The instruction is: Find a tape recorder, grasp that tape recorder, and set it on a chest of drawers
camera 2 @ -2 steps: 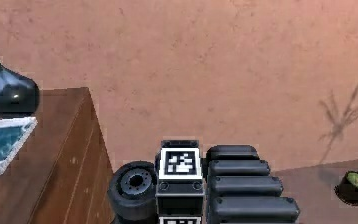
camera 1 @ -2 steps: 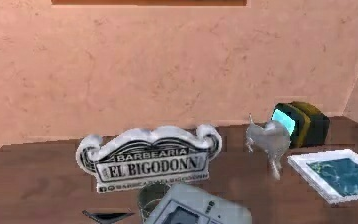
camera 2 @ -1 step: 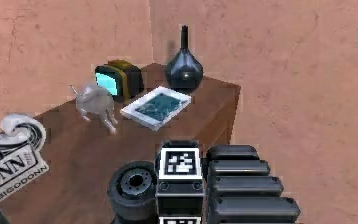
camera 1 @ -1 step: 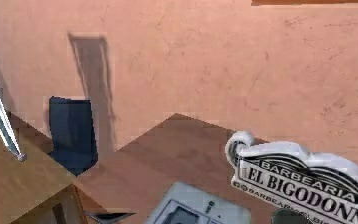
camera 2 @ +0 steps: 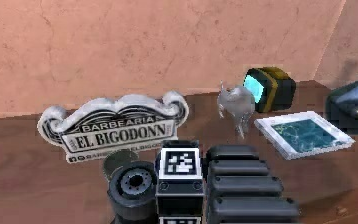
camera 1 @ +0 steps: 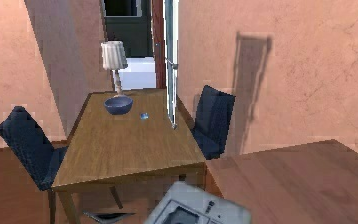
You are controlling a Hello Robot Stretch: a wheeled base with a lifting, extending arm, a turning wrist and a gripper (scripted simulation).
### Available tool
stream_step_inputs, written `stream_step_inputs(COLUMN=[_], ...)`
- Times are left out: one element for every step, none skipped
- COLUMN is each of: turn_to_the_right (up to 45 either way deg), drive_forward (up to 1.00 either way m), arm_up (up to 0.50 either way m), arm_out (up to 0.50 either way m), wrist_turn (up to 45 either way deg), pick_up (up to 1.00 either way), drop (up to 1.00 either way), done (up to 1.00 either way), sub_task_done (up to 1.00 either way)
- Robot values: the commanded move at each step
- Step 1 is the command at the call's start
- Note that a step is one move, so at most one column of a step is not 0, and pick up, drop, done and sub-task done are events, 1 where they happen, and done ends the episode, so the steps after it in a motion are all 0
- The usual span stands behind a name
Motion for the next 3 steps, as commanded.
stream_step_inputs(turn_to_the_right=[0.0, 0.0, 0.0], drive_forward=[0.0, 0.0, 0.0], arm_up=[0.0, 0.0, 0.0], arm_out=[0.16, 0.0, 0.0], wrist_turn=[0.0, 45.0, 45.0], pick_up=[0.0, 0.0, 0.0], drop=[0.0, 0.0, 0.0], done=[0.0, 0.0, 0.0], sub_task_done=[0.0, 0.0, 0.0])
